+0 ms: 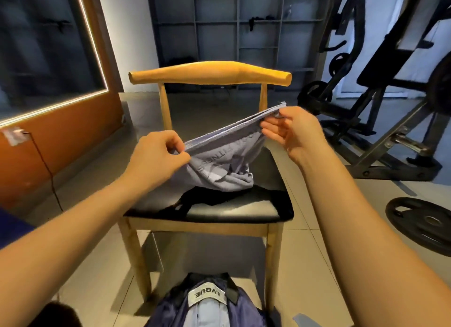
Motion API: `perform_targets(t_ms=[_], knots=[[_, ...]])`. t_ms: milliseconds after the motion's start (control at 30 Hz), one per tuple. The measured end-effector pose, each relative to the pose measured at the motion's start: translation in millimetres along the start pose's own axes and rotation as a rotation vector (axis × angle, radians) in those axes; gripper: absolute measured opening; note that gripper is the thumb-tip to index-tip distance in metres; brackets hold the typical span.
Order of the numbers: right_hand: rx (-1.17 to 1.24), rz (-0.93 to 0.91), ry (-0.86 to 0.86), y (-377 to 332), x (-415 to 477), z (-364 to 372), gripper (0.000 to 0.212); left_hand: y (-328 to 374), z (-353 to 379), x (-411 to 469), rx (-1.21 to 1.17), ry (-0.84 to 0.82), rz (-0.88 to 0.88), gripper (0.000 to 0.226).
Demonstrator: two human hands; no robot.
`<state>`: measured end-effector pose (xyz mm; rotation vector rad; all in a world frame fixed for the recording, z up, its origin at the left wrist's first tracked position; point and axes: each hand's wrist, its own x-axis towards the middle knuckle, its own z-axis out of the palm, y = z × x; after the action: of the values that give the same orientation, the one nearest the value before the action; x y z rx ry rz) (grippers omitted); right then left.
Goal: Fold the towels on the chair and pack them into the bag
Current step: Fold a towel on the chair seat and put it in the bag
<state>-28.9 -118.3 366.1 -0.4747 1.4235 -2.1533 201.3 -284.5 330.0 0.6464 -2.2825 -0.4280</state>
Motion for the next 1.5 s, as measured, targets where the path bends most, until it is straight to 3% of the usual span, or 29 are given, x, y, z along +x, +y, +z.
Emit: perform_targets(t_ms=[200,300,400,500,667,1000,1100,1300,1500], knots=[[-0.155,-0.333,0.014,-35,-25,27,0.017,-11,-64,5,-0.073,0.025,0.165,0.003],[-0.224,-0.346,0.140,-46,-29,27,0.024,-3,-83,9,-0.054,0.090,0.212,0.005],[-0.212,-0.326,0.140,-42,-34,19,0.021,7,-91,13,-0.085,0.093,0.210,0.008],[-0.162,-0.295,0.125,-41,-41,9,0.009,10,-95,12,-0.052,0.047,0.240,0.012],[-0.161,-0.303,0.205,-50,-52,-1,0.017,7,-104,4,0.014,-0.113,0.349,0.026],[-0.277,-0.270,0.297,-33,-55,-25,0.012,2,-108,-3,-0.210,-0.396,0.179,0.025],[-0.277,-0.276,0.285,-33,-57,-25,0.007,0,-112,-4,-0.319,-0.416,0.117,0.028],[-0.219,-0.368,0.060,-35,-61,-27,0.011,-6,-110,-10,-0.361,-0.429,0.115,0.033],[-0.285,-0.328,0.091,-26,-53,-28,0.009,-14,-101,-16,-0.360,-0.432,0.119,0.043]])
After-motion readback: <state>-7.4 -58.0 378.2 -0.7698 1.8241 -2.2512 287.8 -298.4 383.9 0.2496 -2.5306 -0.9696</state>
